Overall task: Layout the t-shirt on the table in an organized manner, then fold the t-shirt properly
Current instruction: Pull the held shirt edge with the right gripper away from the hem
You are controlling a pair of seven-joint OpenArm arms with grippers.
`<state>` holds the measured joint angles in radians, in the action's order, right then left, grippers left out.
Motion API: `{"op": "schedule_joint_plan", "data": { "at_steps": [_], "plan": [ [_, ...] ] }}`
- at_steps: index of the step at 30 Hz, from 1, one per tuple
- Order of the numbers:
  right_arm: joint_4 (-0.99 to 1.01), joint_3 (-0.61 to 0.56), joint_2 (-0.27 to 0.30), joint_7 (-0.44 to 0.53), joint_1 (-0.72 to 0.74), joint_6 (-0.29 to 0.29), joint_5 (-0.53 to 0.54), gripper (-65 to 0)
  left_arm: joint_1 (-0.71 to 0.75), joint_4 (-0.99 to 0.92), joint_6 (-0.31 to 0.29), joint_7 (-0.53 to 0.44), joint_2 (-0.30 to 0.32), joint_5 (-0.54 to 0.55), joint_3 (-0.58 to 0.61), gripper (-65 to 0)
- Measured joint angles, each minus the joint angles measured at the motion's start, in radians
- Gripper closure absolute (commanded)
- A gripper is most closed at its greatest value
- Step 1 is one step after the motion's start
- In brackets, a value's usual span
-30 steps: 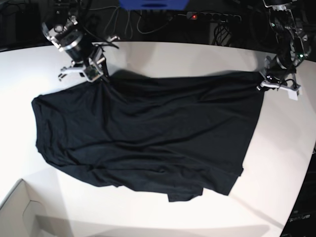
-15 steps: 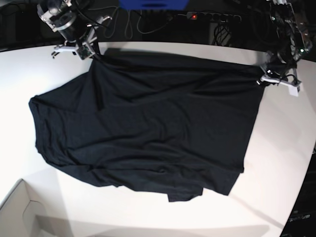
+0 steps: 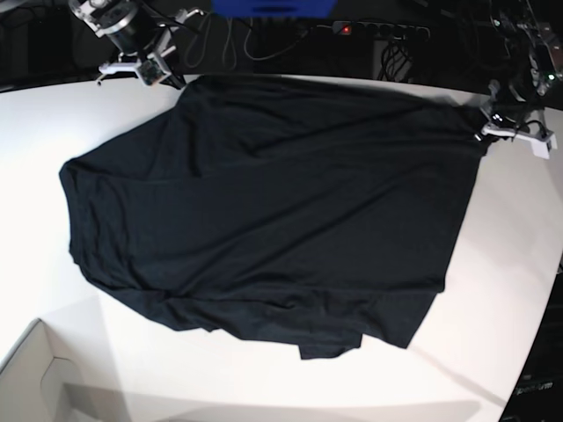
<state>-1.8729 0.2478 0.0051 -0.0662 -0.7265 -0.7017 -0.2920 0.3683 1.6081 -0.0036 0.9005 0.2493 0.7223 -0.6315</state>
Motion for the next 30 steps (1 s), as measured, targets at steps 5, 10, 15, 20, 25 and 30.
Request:
{"op": "schedule_joint_plan", "data": {
  "at_steps": [5,10,15,20,25,30],
  "plan": [
    [0.006,-0.016,0.000,-0.001,-0.021,0.000,-0.003,0.0,0.000,0.000,0.000,0.011,-0.006,0.000,0.000,0.0],
    [0.009,-0.021,0.000,0.000,-0.034,0.001,0.000,0.0,0.000,-0.007,0.000,0.012,-0.006,0.000,-0.001,0.0],
    [0.011,-0.022,-0.013,-0.001,-0.033,0.001,-0.004,0.0,0.000,-0.008,0.000,0.011,-0.006,0.000,-0.001,0.0],
    [0.011,-0.022,-0.016,-0.004,-0.037,0.003,-0.004,0.0,0.000,-0.008,0.000,0.012,-0.006,0.000,-0.001,0.0],
    [0.011,-0.022,-0.016,-0.003,-0.037,0.003,-0.004,-1.8,0.000,-0.008,0.000,0.012,-0.006,0.000,-0.001,0.0],
    [0.011,-0.022,-0.026,-0.003,-0.045,0.003,-0.003,-14.0,0.000,-0.008,0.000,0.012,-0.006,0.000,-0.001,0.0]
  ]
}}
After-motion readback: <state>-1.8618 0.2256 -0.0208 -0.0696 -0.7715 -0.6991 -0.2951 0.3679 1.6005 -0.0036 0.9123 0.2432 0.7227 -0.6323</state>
